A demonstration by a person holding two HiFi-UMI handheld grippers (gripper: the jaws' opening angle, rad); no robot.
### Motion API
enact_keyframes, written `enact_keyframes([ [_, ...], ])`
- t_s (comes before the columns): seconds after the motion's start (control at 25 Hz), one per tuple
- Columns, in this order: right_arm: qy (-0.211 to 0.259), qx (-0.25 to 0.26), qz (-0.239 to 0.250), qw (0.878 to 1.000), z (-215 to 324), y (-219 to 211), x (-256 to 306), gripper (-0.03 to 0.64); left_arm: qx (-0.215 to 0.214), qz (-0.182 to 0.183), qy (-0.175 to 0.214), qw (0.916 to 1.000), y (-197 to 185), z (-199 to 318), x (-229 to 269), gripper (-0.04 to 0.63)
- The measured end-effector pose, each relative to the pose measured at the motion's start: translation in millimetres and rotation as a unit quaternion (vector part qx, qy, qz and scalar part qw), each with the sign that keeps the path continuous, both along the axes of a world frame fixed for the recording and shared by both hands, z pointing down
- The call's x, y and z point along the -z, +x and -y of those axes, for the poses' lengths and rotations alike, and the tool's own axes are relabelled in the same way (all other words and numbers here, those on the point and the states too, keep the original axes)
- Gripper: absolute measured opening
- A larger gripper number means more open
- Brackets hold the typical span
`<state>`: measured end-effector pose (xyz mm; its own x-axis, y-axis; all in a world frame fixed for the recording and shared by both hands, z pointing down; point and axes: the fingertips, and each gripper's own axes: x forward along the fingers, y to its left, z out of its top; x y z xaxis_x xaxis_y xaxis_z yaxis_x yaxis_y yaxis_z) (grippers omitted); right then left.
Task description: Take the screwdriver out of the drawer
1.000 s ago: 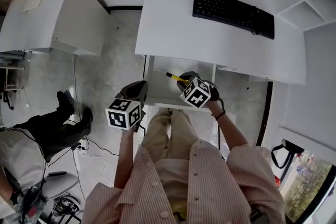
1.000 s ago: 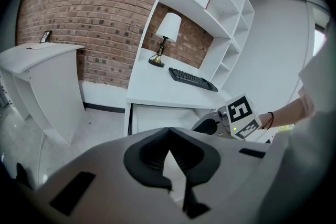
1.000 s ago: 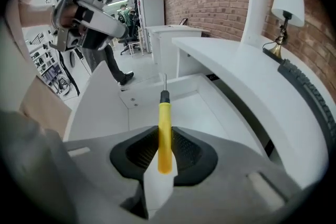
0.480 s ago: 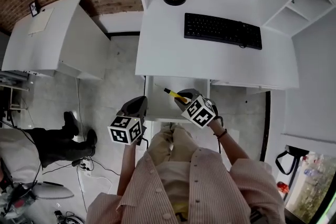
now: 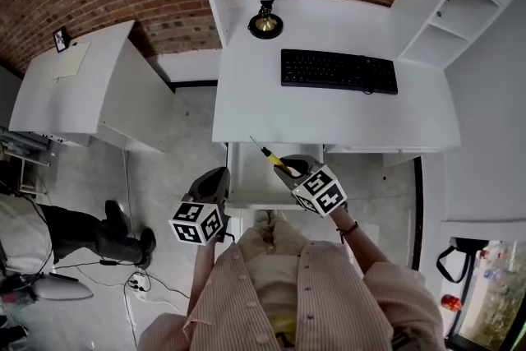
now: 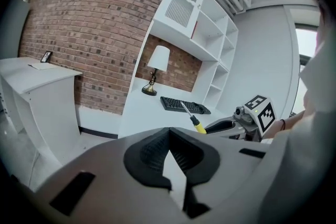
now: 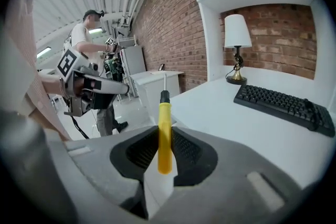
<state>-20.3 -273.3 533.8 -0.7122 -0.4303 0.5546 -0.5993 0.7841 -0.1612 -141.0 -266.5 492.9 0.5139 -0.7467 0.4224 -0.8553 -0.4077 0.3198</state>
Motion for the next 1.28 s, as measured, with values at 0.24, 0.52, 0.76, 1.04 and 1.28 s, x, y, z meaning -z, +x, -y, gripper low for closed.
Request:
enact_keyframes([
  [0.24, 0.018, -0.064, 0.075, 0.995, 10.6, 11.0, 34.6, 0.078, 0.007, -0.002, 0.045, 0.999, 1.5, 7.9, 27.7, 0.0],
  [0.52, 0.051, -0.12, 0.13, 0.983, 20.5, 31.5, 73.4, 0.078, 0.017, -0.001, 0.088, 0.996, 1.8, 15.8, 55.3, 0.0],
  [0.76, 0.078, -0.159, 0.162, 0.971, 30.9, 52.6, 100.1, 0.078, 0.03, 0.002, 0.115, 0.9929, -3.6, 23.9, 77.9, 0.0],
  [1.04, 0.107, -0.196, 0.189, 0.956, 41.3, 77.9, 123.8, 0.078, 0.044, 0.006, 0.146, 0.9883, -12.3, 29.4, 97.7, 0.0],
  [1.28, 0.138, -0.221, 0.195, 0.946, 44.9, 98.0, 142.3, 0.078, 0.061, 0.005, 0.169, 0.9838, -20.4, 29.2, 113.2, 0.0],
])
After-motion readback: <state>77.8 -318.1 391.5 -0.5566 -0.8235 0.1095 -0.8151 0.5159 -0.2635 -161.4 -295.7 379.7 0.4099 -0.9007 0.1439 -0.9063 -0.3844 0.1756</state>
